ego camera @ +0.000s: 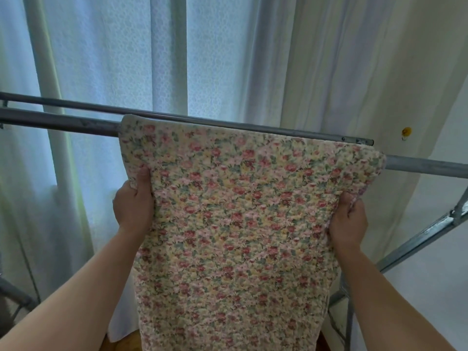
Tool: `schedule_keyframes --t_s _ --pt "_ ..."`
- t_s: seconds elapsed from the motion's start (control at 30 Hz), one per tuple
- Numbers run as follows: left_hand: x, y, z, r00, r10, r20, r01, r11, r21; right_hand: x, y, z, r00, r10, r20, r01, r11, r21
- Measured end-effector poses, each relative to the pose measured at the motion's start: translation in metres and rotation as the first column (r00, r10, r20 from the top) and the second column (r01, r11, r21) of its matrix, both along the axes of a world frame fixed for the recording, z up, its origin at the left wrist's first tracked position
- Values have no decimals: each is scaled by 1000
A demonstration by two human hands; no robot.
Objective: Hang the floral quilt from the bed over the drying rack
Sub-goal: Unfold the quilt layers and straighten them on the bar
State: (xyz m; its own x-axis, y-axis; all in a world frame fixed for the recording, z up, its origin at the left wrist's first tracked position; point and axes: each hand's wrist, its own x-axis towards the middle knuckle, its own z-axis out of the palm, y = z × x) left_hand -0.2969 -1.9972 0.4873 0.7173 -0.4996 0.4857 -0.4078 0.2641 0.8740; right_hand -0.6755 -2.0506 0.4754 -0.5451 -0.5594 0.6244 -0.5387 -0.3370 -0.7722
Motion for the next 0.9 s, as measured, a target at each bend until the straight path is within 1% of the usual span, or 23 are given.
schedule_keyframes --t_s 0.13,0.27,0.3,0.37,0.43,0.5,0.67,0.8,0.9 --pt "2 2 -6 999 -26 23 25 999 36 1 4 0 1000 15 -1 -15 998 54" --pt "15 1 7 983 -180 -46 180 984 8 -5 7 14 987 149 53 -145 987 -71" --pt "15 2 13 970 -233 -73 233 972 -8 -6 8 18 978 195 72 -190 979 -76" --pt "11 3 22 929 -348 -121 345 937 -48 -3 10 24 924 330 194 -324 944 -59" --pt "8 4 26 895 -420 -152 415 908 -65 -1 9 26 858 406 314 -410 910 -55" --pt "6 4 26 895 -421 -148 415 907 -73 0 7 28 860 378 342 -381 923 -61" --pt "1 -2 25 939 -314 -141 305 949 -82 -2 2 30 921 257 293 -242 966 -90" --pt "-17 -10 28 951 -278 -138 269 960 -82 -16 -3 29 941 159 300 -136 986 -96" --pt "-37 -16 28 953 -270 -137 261 962 -81 -34 -7 29 953 90 290 -76 995 -60"
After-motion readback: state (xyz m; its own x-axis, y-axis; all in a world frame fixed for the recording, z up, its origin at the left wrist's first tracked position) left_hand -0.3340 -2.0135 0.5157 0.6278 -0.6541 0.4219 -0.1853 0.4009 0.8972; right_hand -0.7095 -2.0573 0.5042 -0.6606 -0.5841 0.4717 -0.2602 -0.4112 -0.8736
